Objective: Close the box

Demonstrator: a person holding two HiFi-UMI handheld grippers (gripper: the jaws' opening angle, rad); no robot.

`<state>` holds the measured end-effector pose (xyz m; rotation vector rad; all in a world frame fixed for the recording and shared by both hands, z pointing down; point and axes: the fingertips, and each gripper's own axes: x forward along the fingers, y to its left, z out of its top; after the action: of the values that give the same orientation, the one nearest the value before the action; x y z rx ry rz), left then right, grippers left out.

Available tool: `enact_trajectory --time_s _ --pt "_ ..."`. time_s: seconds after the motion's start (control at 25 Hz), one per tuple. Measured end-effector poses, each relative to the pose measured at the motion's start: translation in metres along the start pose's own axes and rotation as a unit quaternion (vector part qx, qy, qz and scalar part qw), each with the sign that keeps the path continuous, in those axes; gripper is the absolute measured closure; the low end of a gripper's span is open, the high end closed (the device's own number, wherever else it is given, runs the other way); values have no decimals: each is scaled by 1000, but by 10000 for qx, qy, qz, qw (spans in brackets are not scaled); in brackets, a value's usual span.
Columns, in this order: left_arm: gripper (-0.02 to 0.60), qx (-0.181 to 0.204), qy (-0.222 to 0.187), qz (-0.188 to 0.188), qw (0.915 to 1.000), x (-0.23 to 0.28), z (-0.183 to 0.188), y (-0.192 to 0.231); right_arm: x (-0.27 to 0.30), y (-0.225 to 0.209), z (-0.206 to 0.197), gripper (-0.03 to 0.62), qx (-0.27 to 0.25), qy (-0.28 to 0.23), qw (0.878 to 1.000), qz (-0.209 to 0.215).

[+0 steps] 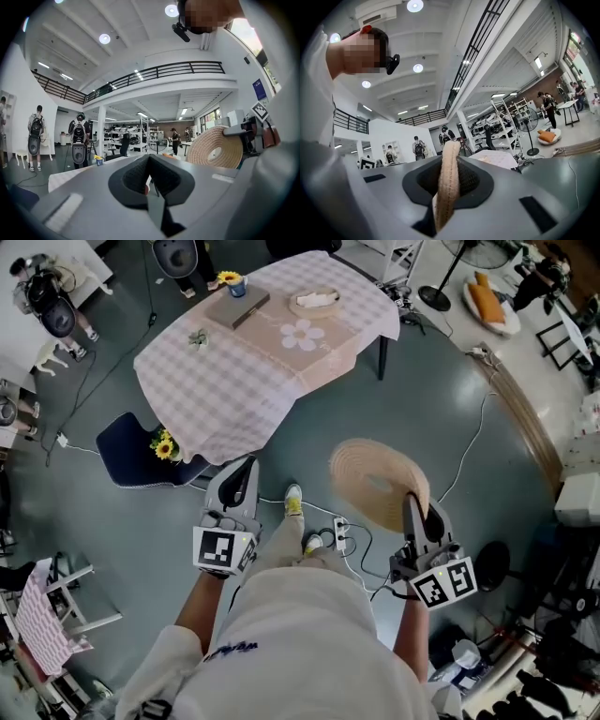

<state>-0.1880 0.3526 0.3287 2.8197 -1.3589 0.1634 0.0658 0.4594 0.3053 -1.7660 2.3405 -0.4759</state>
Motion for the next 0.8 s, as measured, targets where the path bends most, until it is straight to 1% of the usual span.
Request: enact_trajectory --time_s 0.08,0.2,0.32,0.52,0.8 --pt "580 -47 -11 23 10000 12 -1 10 13 -2 6 551 -72 30 10000 8" --pt "580 -17 -39 20 10000 29 0 22 35 -8 14 551 -155 46 9999 -4" --pt "580 7 -24 27 10000 46 0 34 57 -15 19 551 -155 49 9999 -15" --pt "580 -67 -105 46 9999 76 0 55 93 -25 23 551 -158 93 9998 -21" --pt "580 -76 -182 -39 9998 116 7 85 139 -31 34 551 -188 37 9998 -29"
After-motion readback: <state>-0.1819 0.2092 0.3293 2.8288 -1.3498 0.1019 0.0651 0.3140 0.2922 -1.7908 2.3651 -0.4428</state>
